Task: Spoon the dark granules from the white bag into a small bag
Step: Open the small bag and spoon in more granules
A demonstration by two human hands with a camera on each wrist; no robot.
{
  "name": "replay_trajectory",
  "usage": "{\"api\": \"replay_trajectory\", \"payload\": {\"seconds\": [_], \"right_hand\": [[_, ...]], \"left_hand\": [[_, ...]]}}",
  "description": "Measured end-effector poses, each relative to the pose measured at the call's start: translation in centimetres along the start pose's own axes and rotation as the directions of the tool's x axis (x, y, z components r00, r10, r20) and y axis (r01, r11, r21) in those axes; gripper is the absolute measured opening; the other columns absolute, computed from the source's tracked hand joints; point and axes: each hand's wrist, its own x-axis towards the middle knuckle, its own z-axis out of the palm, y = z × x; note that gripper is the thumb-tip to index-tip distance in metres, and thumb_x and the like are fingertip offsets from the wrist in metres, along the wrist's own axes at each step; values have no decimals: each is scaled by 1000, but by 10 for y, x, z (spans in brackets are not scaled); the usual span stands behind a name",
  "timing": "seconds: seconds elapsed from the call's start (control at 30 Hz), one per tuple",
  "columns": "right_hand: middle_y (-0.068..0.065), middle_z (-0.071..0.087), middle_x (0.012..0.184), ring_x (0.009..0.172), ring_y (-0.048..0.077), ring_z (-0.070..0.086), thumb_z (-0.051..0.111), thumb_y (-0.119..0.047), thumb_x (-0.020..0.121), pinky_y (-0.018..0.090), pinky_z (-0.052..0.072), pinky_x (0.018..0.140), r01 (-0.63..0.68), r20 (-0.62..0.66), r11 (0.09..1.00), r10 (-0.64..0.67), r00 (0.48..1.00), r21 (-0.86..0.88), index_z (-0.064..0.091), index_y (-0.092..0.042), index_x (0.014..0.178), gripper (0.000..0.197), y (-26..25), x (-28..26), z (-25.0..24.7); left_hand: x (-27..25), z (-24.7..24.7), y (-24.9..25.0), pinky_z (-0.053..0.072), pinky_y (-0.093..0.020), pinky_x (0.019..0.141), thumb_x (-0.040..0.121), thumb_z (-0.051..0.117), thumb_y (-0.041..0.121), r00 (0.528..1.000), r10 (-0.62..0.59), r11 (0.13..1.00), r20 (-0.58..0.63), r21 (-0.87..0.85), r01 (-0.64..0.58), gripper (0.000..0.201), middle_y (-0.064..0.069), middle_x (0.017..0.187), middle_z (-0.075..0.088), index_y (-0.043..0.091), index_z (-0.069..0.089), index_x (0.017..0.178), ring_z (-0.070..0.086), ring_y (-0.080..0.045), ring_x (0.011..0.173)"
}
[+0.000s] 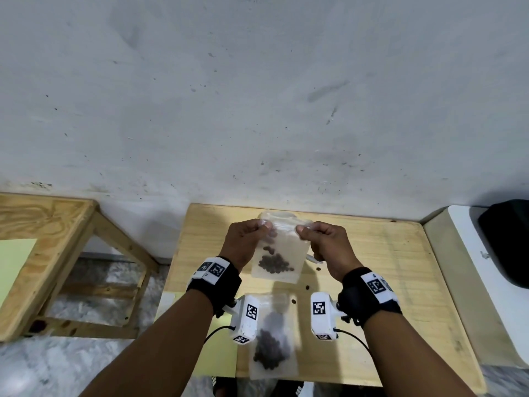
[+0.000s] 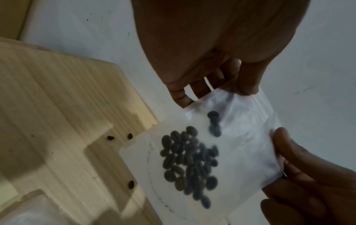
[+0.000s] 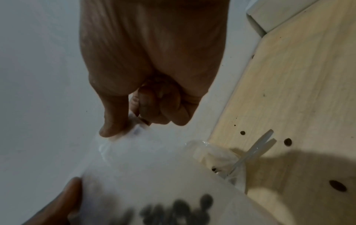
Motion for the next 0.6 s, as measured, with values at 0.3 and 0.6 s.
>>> {"api": "replay_trajectory", "payload": {"seconds": [0.3, 0.6], "right_hand": [[6, 63, 77, 48, 0, 50, 82, -12, 80, 13, 37, 43, 93, -36, 990, -97, 995, -104, 57, -11, 95, 29, 13, -9, 9], [9, 57, 90, 47, -1, 47, 73, 2, 84, 15, 37, 41, 15, 46, 962, -3, 999, -273, 69, -22, 117, 42, 46, -24, 1]], "left_hand": [[2, 3, -11, 54, -37, 68, 91, 69, 20, 986, -88, 991, -142, -115, 72, 19, -9, 80, 68, 7, 69, 76, 60, -27, 73], [-18, -15, -30, 57, -35, 63, 72, 73, -8, 995, -84, 991, -52, 99, 89, 40, -6, 90, 63, 18, 66, 102, 64, -18, 81]]}}
